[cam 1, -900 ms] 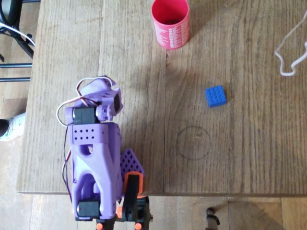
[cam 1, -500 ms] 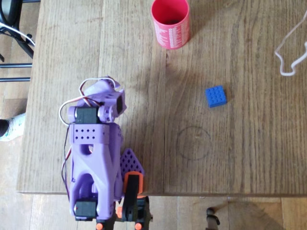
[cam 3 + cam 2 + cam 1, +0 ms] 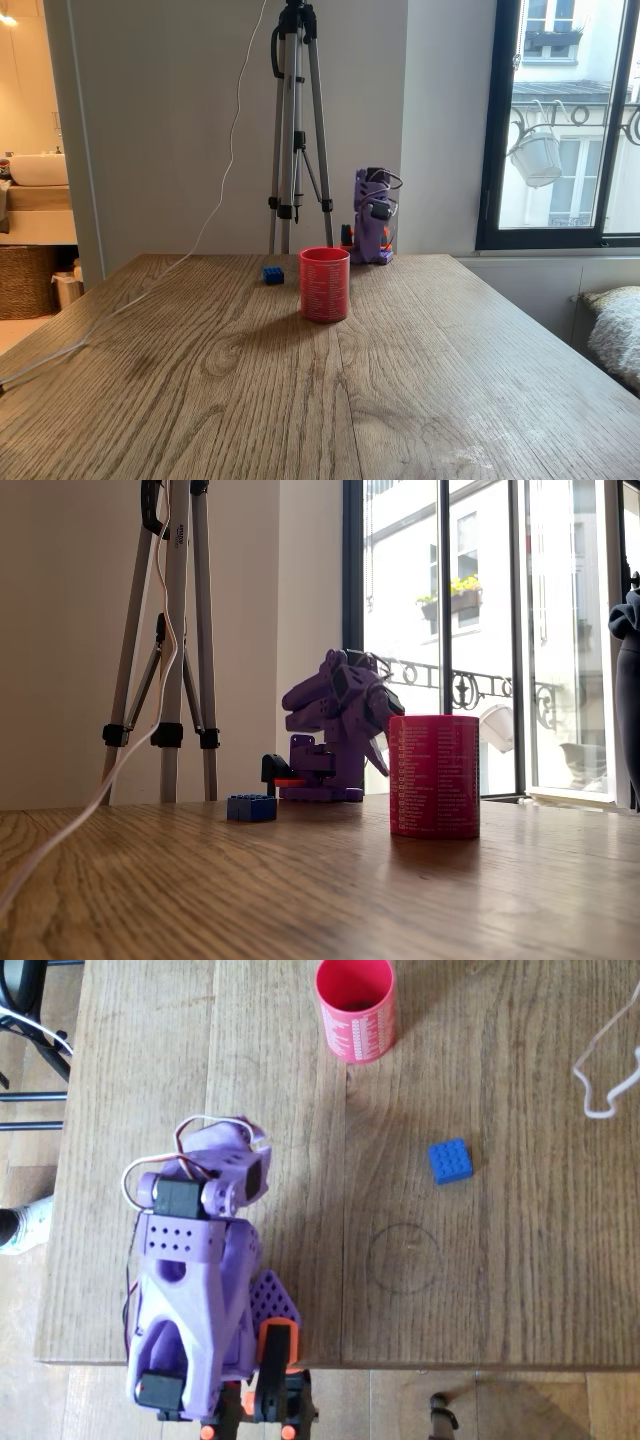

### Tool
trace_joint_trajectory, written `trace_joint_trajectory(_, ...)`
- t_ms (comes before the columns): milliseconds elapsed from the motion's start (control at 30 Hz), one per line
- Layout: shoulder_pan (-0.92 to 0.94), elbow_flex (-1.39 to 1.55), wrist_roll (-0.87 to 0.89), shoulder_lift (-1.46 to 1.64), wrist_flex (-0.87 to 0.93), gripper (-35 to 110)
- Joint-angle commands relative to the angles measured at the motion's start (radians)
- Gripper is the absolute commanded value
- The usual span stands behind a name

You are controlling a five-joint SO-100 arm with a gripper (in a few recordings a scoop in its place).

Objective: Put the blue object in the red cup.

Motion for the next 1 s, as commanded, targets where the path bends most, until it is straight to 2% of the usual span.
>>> trace_joint_trajectory(0, 0.101, -0.302, 0.012, -0.207, 0.026, 1)
trace_joint_trajectory(167, 0.161, -0.629, 0.126, -0.589, 0.064, 1)
trace_joint_trajectory(433, 0.215, -1.302, 0.448, -1.193, 0.339, 1)
trace_joint_trajectory(667, 0.327, -1.491, 0.735, -1.451, 0.383, 1)
trace_joint_trajectory(967, 0.601, -1.506, 1.022, -1.609, 0.356, 1)
